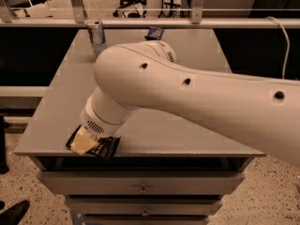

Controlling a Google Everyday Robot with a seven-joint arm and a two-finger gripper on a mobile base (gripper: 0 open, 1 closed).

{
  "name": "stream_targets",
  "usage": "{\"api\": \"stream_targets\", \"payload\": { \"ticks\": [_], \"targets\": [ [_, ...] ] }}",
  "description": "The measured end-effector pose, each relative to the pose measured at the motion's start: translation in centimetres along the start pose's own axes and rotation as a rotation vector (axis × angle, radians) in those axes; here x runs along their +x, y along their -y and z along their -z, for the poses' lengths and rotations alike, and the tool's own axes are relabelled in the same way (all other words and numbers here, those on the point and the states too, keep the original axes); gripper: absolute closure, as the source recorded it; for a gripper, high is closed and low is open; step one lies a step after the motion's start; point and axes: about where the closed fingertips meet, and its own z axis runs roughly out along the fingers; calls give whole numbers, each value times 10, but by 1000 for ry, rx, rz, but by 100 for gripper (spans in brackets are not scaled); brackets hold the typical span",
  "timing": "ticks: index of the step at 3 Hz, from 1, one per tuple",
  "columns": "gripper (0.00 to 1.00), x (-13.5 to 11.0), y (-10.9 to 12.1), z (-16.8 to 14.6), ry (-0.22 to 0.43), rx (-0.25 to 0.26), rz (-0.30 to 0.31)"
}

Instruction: Move rxbar chocolate near rxbar blueberry

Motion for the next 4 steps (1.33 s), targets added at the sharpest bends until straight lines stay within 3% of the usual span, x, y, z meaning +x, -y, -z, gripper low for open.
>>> {"api": "stream_targets", "payload": {
  "ticks": [1,2,4],
  "targets": [
    [100,-1,0,1,0,0,0],
    [100,4,18,18,11,21,7],
    [100,9,108,110,114,72,64]
  ]
}}
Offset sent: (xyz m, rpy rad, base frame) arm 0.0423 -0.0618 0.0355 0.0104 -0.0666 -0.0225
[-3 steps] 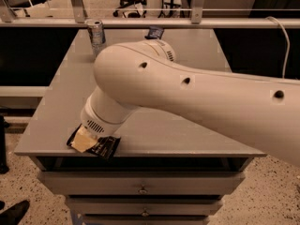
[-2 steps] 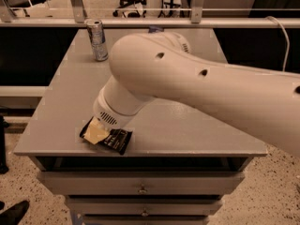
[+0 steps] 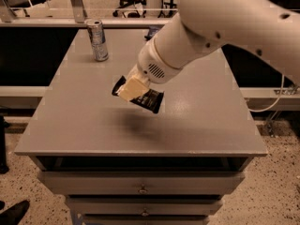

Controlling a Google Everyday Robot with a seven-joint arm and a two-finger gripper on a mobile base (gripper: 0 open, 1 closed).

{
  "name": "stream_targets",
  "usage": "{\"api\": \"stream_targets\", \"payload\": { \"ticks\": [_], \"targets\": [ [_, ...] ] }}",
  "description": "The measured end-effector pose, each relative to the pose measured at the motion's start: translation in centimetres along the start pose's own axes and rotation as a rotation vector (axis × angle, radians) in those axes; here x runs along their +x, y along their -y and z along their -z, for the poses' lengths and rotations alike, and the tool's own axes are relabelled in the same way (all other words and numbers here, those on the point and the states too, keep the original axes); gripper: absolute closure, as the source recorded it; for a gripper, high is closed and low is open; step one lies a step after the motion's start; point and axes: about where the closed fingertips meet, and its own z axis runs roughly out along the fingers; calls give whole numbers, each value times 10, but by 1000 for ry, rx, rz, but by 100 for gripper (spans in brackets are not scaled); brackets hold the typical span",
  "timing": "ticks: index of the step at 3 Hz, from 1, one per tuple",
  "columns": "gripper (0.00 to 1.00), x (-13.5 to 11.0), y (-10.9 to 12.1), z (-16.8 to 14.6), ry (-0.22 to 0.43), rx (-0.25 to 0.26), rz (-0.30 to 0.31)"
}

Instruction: Move rxbar chocolate near rxbar blueberry

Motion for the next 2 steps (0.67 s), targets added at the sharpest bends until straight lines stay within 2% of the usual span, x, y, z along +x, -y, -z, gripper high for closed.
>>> {"api": "stream_targets", "payload": {
  "ticks": [1,2],
  "targets": [
    [100,-17,14,21,40,27,41],
    [100,-15,13,19,36,25,38]
  ]
}}
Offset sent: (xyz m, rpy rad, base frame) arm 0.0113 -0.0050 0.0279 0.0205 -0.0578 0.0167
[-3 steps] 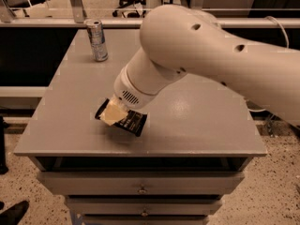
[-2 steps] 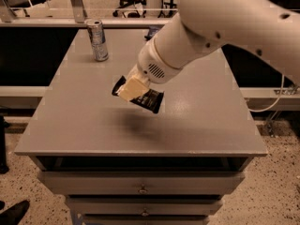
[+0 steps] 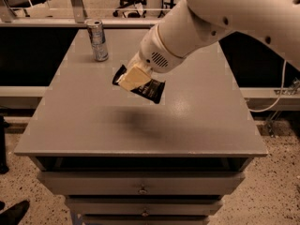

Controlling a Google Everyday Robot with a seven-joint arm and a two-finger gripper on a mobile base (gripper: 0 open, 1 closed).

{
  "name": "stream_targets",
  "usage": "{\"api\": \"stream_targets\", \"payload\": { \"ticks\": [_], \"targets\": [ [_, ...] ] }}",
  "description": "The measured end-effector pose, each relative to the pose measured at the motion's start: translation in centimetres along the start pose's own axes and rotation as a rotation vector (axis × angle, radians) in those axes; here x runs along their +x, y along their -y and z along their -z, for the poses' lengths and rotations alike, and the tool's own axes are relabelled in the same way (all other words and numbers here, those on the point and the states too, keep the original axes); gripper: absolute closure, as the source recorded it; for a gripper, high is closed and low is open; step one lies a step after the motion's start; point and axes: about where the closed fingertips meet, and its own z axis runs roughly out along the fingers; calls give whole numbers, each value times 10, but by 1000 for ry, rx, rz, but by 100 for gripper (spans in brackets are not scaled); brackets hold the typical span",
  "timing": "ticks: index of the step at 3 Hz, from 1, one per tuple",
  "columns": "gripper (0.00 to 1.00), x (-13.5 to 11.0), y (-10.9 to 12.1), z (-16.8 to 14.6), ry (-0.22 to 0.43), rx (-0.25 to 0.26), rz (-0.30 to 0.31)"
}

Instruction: Move rxbar chocolate near rxbar blueberry

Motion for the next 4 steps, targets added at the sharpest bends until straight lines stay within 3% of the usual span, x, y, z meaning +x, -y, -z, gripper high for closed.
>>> {"api": "stream_targets", "payload": {
  "ticks": [1,3,4],
  "targets": [
    [100,0,12,4,12,37,3],
    [100,24,109,38,78,256,-18],
    [100,26,180,43,165,374,-20]
  ]
}}
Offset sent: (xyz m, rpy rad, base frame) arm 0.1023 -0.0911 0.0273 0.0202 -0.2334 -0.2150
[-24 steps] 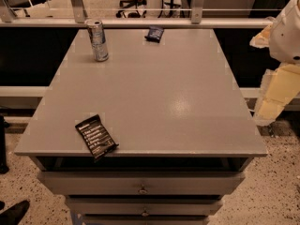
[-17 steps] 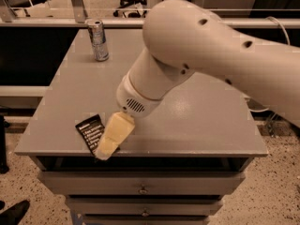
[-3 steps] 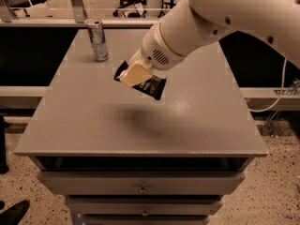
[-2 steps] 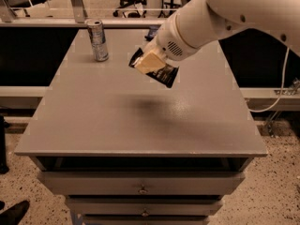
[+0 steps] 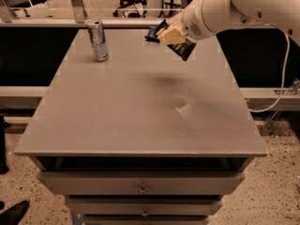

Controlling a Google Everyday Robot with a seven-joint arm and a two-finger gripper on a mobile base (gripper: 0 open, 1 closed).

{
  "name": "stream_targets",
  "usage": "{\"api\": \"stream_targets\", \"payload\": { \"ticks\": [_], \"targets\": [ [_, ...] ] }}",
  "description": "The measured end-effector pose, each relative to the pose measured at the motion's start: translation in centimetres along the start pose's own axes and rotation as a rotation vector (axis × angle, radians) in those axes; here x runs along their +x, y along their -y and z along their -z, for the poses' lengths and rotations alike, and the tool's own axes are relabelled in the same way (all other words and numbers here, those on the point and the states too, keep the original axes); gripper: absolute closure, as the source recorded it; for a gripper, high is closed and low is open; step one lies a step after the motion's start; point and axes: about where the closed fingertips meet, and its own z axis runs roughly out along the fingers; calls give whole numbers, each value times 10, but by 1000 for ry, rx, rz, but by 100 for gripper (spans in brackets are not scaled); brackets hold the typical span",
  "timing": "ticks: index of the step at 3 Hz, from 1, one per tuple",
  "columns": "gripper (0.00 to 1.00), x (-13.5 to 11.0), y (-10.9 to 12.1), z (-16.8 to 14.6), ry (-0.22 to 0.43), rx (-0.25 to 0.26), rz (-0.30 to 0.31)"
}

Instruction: Move rxbar chocolate near rxbar blueberry

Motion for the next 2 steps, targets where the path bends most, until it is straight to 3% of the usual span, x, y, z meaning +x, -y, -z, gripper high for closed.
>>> {"api": "stream_targets", "payload": {
  "ticks": [2],
  "targets": [
    [100,-9,93,-79,118,92,-20]
  ]
}}
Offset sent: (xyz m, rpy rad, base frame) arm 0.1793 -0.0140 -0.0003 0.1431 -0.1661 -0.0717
